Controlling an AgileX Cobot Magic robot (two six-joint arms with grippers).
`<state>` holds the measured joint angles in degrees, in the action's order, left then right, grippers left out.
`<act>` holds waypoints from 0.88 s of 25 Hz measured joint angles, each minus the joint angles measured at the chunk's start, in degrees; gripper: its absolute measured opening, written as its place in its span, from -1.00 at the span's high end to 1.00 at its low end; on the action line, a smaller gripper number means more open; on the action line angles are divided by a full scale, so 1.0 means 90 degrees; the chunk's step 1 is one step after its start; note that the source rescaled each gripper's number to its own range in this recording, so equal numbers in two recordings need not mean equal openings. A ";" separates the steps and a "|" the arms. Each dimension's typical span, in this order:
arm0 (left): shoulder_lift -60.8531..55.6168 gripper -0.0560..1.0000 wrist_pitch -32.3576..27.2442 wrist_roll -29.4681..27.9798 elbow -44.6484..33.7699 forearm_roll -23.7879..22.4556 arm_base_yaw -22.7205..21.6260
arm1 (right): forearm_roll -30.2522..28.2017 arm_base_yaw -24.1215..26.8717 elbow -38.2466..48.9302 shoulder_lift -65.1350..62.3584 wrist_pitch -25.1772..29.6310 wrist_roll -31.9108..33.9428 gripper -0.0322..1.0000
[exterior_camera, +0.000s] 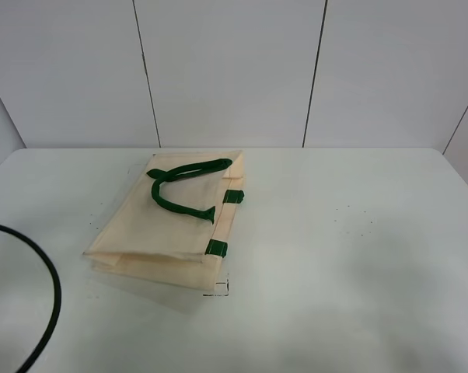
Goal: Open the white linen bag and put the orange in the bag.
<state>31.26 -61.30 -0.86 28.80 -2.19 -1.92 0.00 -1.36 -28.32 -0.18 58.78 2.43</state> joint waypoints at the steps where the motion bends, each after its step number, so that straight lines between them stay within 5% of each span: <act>1: -0.0351 -0.59 0.0038 0.0095 -0.0013 0.0072 0.0000 | 0.0000 0.0000 0.0000 0.0000 0.0000 0.0000 -1.00; 11: -0.2542 -0.59 0.0068 0.0190 -0.0053 0.0175 0.0000 | 0.0000 0.0000 0.0000 0.0000 0.0000 0.0000 -1.00; 22: -0.3444 -0.59 0.0062 0.0170 -0.0058 0.0183 0.0000 | 0.0000 0.0000 0.0000 0.0000 0.0000 0.0000 -1.00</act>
<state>0.26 -60.74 0.67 28.28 -0.54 -1.92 0.00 -1.36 -28.32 -0.18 58.78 2.43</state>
